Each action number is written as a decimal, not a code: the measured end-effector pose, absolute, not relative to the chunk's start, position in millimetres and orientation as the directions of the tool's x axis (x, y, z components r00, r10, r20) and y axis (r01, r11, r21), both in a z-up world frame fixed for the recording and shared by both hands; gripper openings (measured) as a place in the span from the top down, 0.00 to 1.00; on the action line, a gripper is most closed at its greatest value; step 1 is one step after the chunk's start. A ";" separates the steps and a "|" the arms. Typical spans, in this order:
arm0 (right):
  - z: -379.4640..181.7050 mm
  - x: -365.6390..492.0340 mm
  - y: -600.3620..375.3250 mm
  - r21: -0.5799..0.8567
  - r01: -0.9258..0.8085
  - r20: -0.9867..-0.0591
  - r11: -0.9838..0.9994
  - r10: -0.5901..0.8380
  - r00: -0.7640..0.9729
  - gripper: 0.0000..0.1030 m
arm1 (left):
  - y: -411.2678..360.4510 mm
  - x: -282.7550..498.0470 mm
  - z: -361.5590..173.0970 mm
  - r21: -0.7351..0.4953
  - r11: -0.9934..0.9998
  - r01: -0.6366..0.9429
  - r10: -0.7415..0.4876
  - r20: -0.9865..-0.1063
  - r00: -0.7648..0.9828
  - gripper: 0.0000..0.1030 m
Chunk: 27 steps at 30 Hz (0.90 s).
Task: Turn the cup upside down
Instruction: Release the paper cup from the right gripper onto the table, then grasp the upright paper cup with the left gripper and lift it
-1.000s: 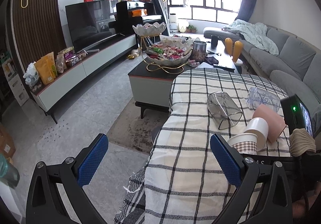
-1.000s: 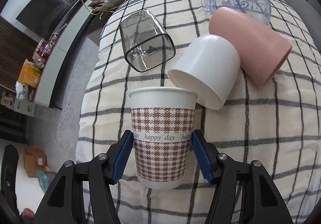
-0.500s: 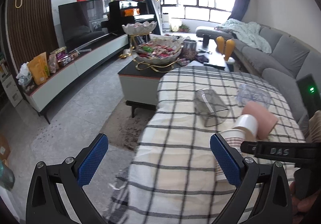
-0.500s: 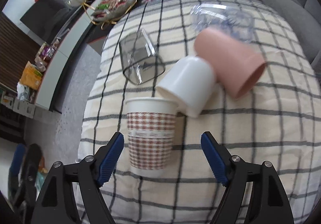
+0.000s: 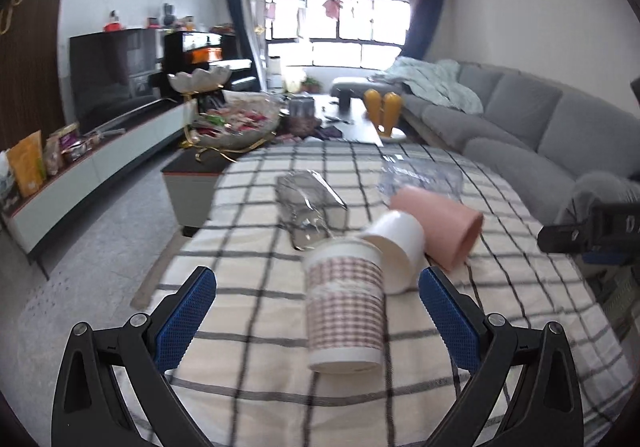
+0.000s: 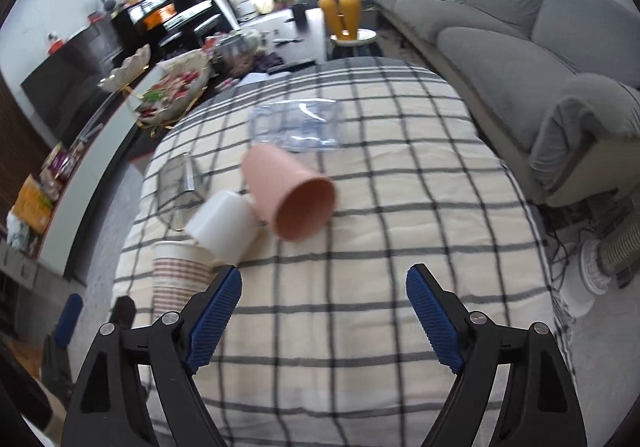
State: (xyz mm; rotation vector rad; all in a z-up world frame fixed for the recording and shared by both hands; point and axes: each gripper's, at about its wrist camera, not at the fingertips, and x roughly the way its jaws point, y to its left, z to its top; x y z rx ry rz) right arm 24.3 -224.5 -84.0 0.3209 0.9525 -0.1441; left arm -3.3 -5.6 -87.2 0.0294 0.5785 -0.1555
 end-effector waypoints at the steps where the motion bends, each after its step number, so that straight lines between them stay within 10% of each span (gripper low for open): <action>1: -86.8 23.4 -230.0 0.212 0.270 -0.822 0.939 0.022 0.569 0.18 | -9.9 -2.2 -90.3 -0.002 0.987 0.160 -0.134 -0.554 0.821 0.00; 27: -119.3 24.7 -252.2 0.282 0.343 -0.858 0.896 0.076 0.507 0.18 | -34.9 25.9 -145.6 0.048 0.981 0.186 -0.093 -0.731 0.676 0.44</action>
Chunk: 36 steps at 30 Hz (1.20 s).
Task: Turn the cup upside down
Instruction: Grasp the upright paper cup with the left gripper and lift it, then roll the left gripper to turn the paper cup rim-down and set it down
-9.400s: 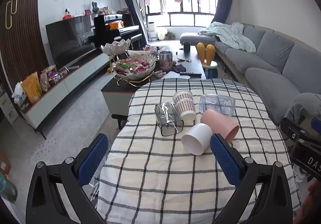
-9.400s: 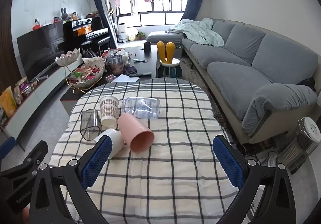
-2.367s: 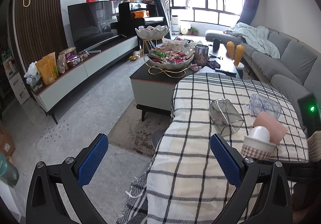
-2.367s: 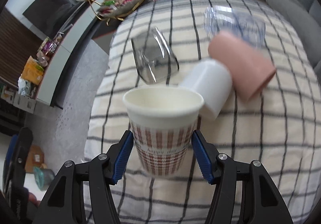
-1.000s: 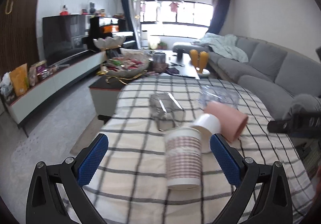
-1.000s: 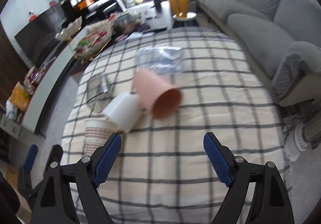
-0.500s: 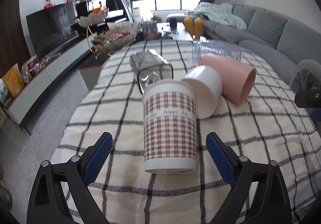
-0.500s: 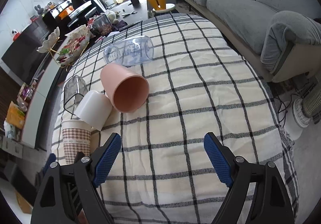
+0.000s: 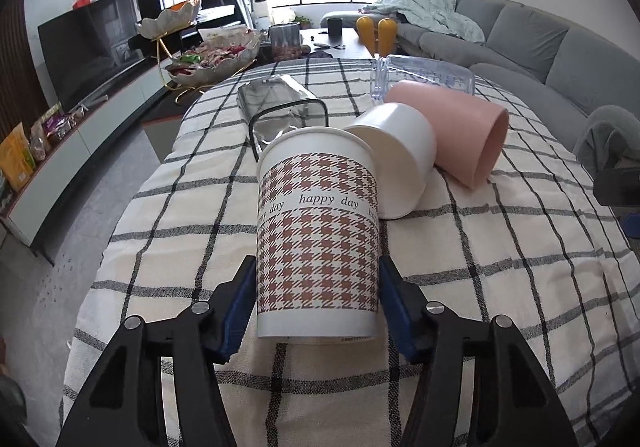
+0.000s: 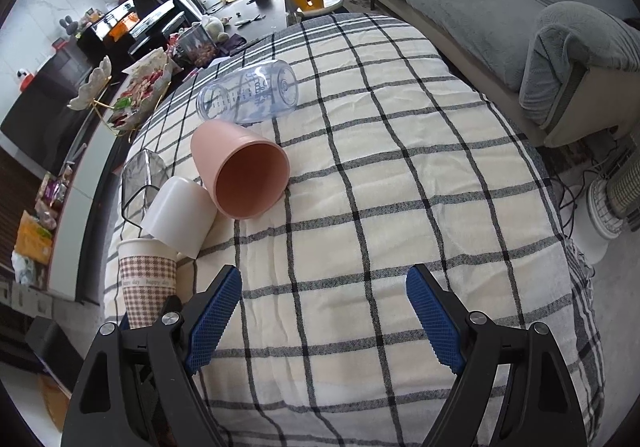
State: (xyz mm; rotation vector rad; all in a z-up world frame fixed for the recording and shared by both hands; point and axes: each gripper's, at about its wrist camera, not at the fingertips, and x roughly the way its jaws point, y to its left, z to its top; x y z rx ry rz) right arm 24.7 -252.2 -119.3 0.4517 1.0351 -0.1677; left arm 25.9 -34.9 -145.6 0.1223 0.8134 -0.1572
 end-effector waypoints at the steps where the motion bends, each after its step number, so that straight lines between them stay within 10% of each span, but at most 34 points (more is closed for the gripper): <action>1: -118.8 24.6 -251.2 0.283 0.340 -0.858 0.897 0.078 0.508 0.18 | -35.9 24.9 -144.5 0.051 0.980 0.192 -0.096 -0.728 0.679 0.44; 10: -106.3 23.7 -249.7 0.344 0.325 -0.840 0.881 0.134 0.527 0.18 | -38.1 19.7 -120.4 0.067 0.961 0.267 -0.123 -0.763 0.634 0.44; 22: -68.0 33.9 -273.5 0.534 0.385 -0.794 0.753 0.290 0.534 0.18 | -70.3 49.2 -89.4 0.029 0.895 0.445 0.010 -0.999 0.045 0.44; 36: -99.5 73.7 -303.9 0.626 0.445 -0.775 0.641 0.446 0.448 0.18 | -104.4 99.2 -122.4 0.055 0.850 0.524 0.258 -0.910 -0.324 0.44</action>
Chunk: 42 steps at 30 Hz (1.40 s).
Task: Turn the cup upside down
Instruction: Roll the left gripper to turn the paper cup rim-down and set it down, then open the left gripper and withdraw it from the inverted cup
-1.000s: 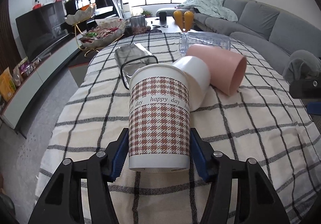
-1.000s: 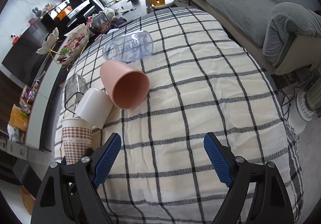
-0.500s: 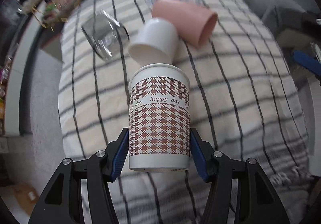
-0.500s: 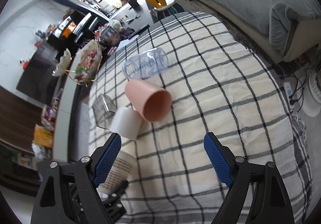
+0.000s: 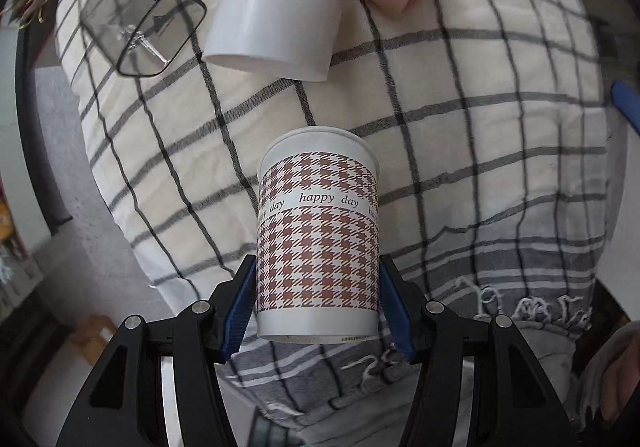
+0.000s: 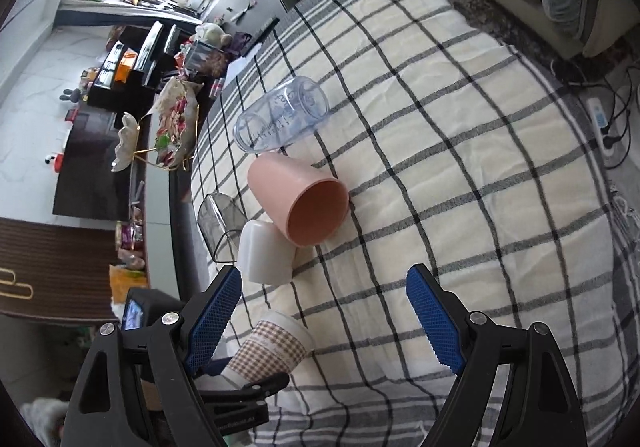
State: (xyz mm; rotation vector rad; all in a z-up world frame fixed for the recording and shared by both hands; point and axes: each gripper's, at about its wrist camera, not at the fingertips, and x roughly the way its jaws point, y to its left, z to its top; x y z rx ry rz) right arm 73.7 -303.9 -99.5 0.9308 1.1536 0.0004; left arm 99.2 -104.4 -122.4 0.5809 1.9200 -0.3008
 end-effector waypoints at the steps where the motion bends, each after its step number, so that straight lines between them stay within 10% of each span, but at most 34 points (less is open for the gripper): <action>1: -101.7 76.9 -304.6 0.628 0.446 -0.774 0.638 0.449 0.446 0.18 | -104.7 102.8 -127.6 0.060 0.851 0.522 0.272 -0.900 -0.340 0.44; 17: -119.9 94.0 -319.8 0.628 0.474 -0.777 0.617 0.463 0.428 0.18 | -123.5 118.7 -136.2 0.069 0.820 0.567 0.292 -0.904 -0.311 0.29; 42: -48.6 13.6 -245.0 0.348 0.247 -0.792 0.904 0.143 0.593 0.18 | -43.9 23.8 -49.9 0.037 0.958 0.283 -0.072 -0.929 0.364 0.18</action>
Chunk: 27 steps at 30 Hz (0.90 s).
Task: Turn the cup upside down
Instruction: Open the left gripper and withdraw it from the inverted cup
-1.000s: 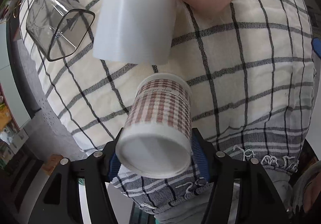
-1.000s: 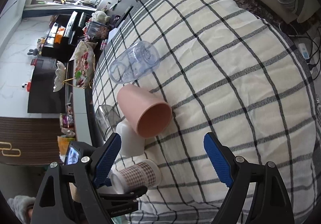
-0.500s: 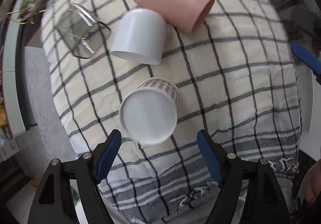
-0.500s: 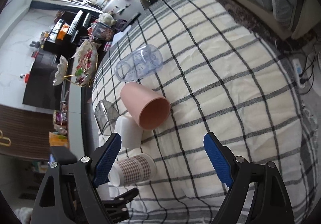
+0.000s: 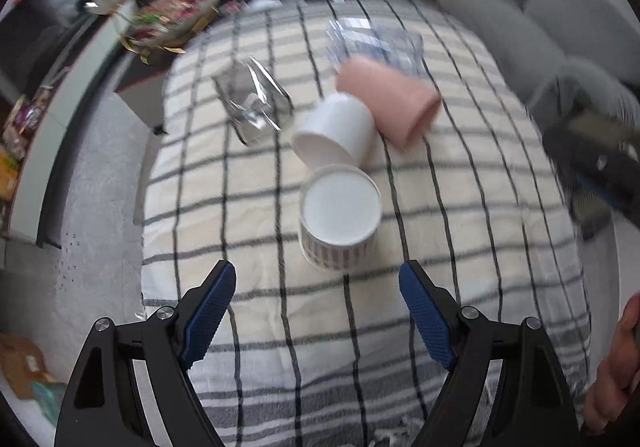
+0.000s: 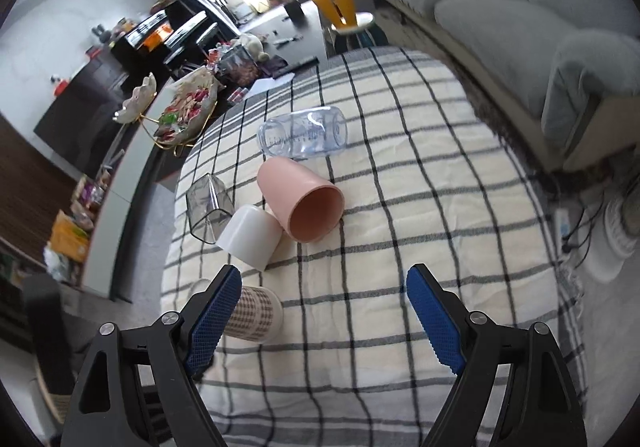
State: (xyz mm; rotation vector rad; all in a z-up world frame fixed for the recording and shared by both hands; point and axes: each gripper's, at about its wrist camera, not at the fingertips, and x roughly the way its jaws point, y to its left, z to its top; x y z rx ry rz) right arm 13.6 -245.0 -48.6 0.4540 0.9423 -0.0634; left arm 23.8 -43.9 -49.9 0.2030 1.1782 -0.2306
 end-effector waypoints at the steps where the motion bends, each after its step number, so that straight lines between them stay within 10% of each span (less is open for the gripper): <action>1: -46.4 10.7 -242.5 0.328 0.247 -0.787 0.912 0.119 0.606 0.18 | -40.4 21.1 -48.1 0.032 0.964 0.263 -0.077 -0.915 0.396 0.18; 27: -26.1 -20.4 -198.4 0.055 0.243 -0.668 0.968 -0.146 0.730 0.09 | 2.7 -16.1 -31.4 0.006 0.999 0.050 -0.031 -0.715 0.699 0.03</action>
